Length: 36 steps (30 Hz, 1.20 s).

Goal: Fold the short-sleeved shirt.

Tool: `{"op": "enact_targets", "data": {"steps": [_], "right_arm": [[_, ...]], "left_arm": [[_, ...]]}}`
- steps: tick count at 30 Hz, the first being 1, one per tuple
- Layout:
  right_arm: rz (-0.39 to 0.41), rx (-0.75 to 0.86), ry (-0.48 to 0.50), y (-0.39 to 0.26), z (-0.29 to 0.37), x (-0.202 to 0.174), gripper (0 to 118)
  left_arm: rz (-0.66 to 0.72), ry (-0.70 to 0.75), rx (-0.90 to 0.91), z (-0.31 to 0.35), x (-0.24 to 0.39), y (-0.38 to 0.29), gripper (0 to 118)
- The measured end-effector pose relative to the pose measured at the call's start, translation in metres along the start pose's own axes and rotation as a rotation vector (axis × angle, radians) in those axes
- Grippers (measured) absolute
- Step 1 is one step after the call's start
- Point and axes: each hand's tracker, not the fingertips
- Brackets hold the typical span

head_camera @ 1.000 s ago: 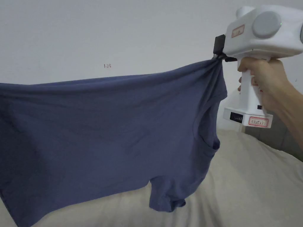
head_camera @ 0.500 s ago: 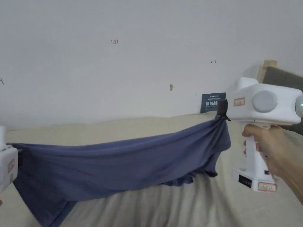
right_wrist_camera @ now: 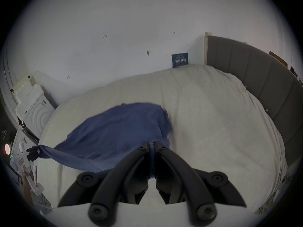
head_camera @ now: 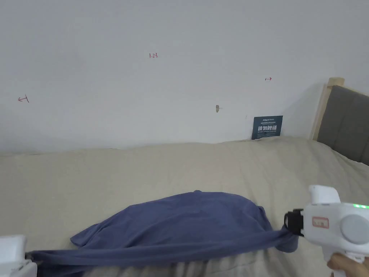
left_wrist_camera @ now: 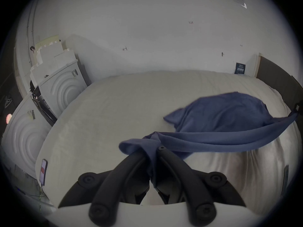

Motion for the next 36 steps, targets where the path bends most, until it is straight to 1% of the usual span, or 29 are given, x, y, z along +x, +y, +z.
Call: {"op": "enact_targets", "data": {"steps": [3,5,6,7,8,11,14,18,20,21,24,26,28,29,30,31,32,33,34,35,36], "right_arm": [[-0.007,-0.026,0.003,-0.033,0.023,0.008,10],[-0.013,-0.036,0.004,-0.052,0.042,0.007,10],[0.018,-0.061,0.011,-0.063,0.052,0.008,10],[0.016,-0.059,0.003,-0.074,0.062,0.009,10],[0.022,-0.071,0.007,-0.083,0.067,0.019,10],[0.028,-0.096,0.01,-0.113,0.089,0.024,10],[0.026,-0.139,0.031,-0.144,0.102,0.034,10],[0.067,-0.181,0.024,-0.186,0.123,0.03,10],[0.056,-0.201,0.03,-0.205,0.13,0.033,10],[0.04,-0.208,0.031,-0.213,0.134,0.034,10],[0.039,-0.223,0.03,-0.233,0.137,0.04,10],[0.047,-0.248,0.022,-0.244,0.133,0.043,10],[0.043,-0.247,0.044,-0.254,0.132,0.043,11],[0.036,-0.234,0.034,-0.256,0.132,0.042,17],[0.024,-0.209,0.025,-0.258,0.133,0.041,34],[0.025,-0.194,0.026,-0.259,0.133,0.041,73],[0.016,-0.193,0.034,-0.262,0.133,0.041,101],[0.015,-0.194,0.037,-0.262,0.132,0.041,113],[0.011,-0.176,0.041,-0.263,0.135,0.039,113],[0.006,-0.138,0.052,-0.263,0.14,0.037,113],[0.019,-0.134,0.065,-0.262,0.146,0.03,113]], "left_arm": [[-0.017,-0.001,-0.013,0.026,-0.004,-0.023,3],[-0.032,0.004,-0.018,0.042,-0.006,-0.039,3],[-0.052,0.004,-0.02,0.049,-0.007,-0.045,3],[-0.07,0.003,-0.024,0.061,-0.006,-0.052,3],[-0.085,0.003,-0.025,0.071,-0.008,-0.06,3],[-0.062,-0.001,-0.031,0.098,-0.015,-0.083,3],[-0.08,0.01,-0.065,0.117,-0.021,-0.108,3],[-0.07,0.018,-0.078,0.143,-0.027,-0.147,3],[-0.083,0.031,-0.107,0.153,-0.03,-0.166,3],[-0.07,0.04,-0.111,0.157,-0.031,-0.174,3],[0.014,0.015,-0.135,0.17,-0.04,-0.2,3],[0.011,0.019,-0.149,0.171,-0.043,-0.21,3],[0.019,0.027,-0.144,0.173,-0.042,-0.219,5],[0.036,0.013,-0.133,0.174,-0.042,-0.222,8],[0.044,-0.003,-0.141,0.172,-0.04,-0.223,16],[0.05,0.004,-0.156,0.172,-0.038,-0.222,42],[0.061,0.013,-0.165,0.171,-0.037,-0.224,71],[0.072,0.008,-0.174,0.171,-0.038,-0.225,95],[0.094,0.002,-0.17,0.174,-0.038,-0.227,105],[0.115,-0.004,-0.133,0.182,-0.038,-0.228,104],[0.109,-0.008,-0.121,0.188,-0.039,-0.227,104]]}}
